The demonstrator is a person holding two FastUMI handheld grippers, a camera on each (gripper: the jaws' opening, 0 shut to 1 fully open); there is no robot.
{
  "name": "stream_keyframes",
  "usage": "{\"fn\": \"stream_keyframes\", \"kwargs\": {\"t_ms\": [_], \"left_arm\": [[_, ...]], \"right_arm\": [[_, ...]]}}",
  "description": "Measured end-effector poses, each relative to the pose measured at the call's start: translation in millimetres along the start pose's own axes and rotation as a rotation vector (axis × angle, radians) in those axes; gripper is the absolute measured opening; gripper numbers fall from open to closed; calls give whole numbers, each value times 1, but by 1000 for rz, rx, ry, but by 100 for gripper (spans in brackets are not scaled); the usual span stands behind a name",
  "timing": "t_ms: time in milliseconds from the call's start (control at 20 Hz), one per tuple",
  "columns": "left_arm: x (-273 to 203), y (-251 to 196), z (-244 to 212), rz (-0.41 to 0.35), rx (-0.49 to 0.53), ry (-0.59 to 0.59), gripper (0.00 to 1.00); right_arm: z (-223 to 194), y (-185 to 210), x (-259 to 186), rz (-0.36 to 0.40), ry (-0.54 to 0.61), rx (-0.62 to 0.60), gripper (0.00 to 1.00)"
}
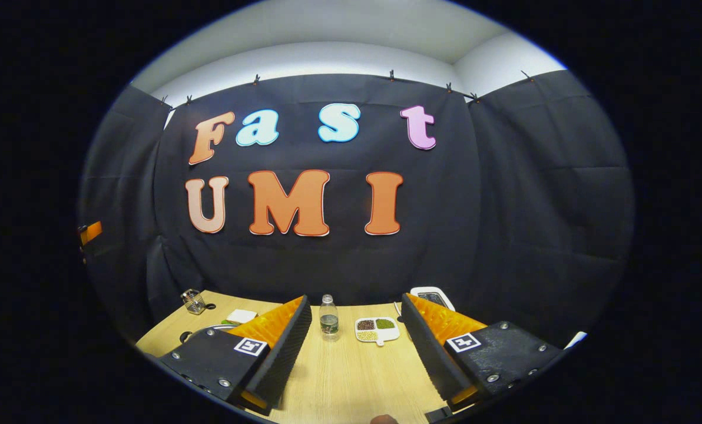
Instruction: First push the handle of the pot to place it horizontally, then grasp the pot with both hands and set it on the induction cooktop.
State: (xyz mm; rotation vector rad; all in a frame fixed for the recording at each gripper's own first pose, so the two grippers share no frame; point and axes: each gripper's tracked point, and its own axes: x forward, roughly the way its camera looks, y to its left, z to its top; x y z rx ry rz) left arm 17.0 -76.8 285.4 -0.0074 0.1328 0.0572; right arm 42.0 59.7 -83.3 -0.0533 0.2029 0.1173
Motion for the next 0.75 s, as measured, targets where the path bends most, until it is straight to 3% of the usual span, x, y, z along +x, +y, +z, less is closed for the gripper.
{"fn": "stream_keyframes", "kwargs": {"t_ms": [200,250,300,750], "left_arm": [[-15,7,15,1,-29,-27,96],[-16,7,16,-3,-31,-31,96],[-16,6,18,-8,-33,-33,96],[-17,-1,17,-72,-63,-4,99]], "right_arm": [[12,-19,-13,-35,-43,26,95],[14,-21,-16,-39,-46,28,100],[14,-24,-18,-44,-48,25,95],[14,-23,-25,-46,-54,10,95]]}}
